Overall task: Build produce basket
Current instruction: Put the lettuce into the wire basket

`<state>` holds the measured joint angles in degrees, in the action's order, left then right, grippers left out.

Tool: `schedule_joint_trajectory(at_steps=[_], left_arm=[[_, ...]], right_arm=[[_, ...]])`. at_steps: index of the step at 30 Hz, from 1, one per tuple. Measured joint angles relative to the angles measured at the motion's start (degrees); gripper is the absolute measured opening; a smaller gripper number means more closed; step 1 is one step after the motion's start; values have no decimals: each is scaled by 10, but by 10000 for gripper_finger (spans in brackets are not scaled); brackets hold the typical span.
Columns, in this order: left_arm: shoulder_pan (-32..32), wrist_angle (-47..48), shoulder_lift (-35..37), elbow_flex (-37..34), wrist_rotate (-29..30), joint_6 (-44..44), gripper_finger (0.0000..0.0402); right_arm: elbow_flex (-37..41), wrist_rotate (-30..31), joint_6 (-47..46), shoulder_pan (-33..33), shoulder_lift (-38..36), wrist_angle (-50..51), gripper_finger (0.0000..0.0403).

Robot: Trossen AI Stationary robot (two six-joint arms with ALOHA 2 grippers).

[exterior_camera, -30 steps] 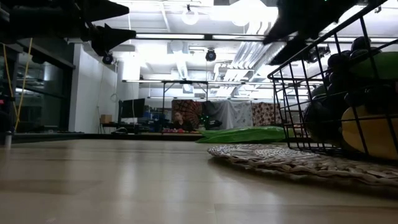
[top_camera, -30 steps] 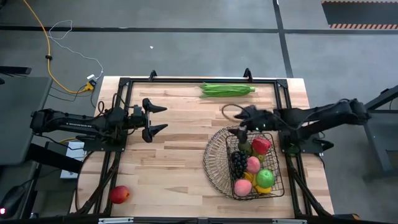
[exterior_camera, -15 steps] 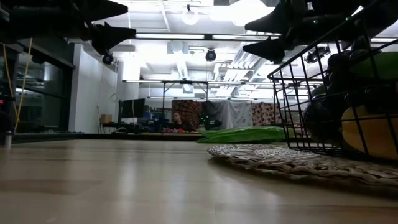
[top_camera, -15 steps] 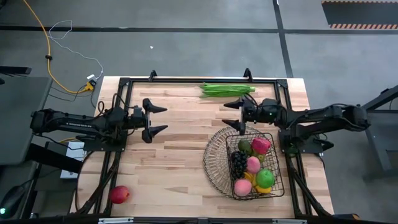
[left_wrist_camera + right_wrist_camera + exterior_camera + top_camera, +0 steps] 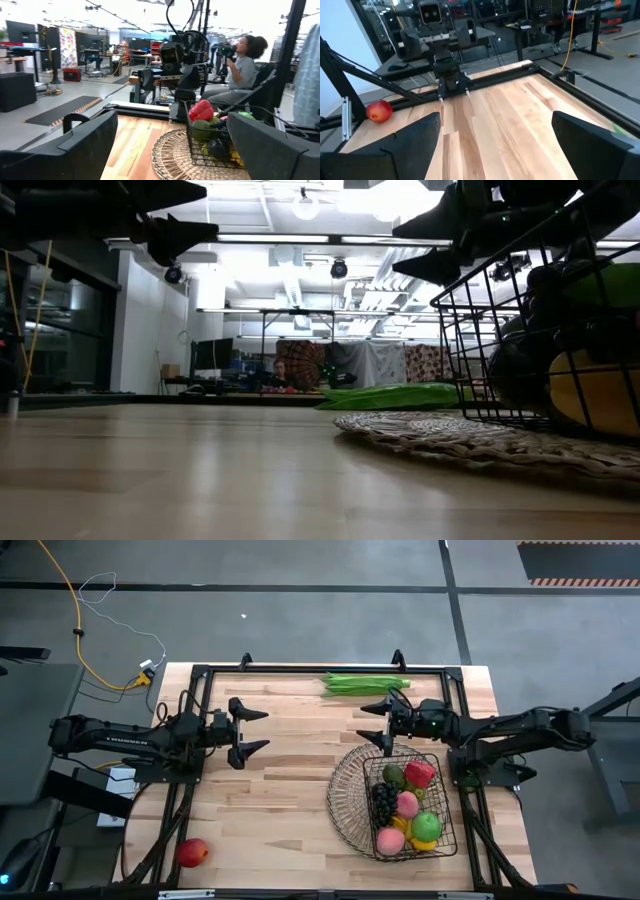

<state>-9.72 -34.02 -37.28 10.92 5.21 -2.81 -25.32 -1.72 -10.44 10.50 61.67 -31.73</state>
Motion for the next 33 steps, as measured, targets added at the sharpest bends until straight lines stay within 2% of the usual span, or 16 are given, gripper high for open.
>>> schedule_joint_trajectory(at_steps=[4,8,11,15,18,20,23,28,33], left_arm=[[0,0,0,0,4,0,362],[0,0,0,0,4,-2,362],[0,1,0,0,4,-2,362],[0,3,0,0,4,-3,362],[0,3,0,0,4,-11,362],[0,3,0,0,4,-11,362],[0,3,0,0,4,-11,362],[0,3,0,0,4,-10,362],[0,4,0,0,4,0,362]], right_arm=[[0,21,-18,0,0,1,373],[-13,148,-69,6,4,36,373],[-80,202,-82,46,8,224,373],[-204,248,-88,119,54,497,373],[-282,252,-69,176,111,648,373],[-321,245,-50,205,154,709,373],[-359,237,-8,235,217,755,373],[-399,227,63,259,312,768,373],[-427,232,75,264,377,765,373]])
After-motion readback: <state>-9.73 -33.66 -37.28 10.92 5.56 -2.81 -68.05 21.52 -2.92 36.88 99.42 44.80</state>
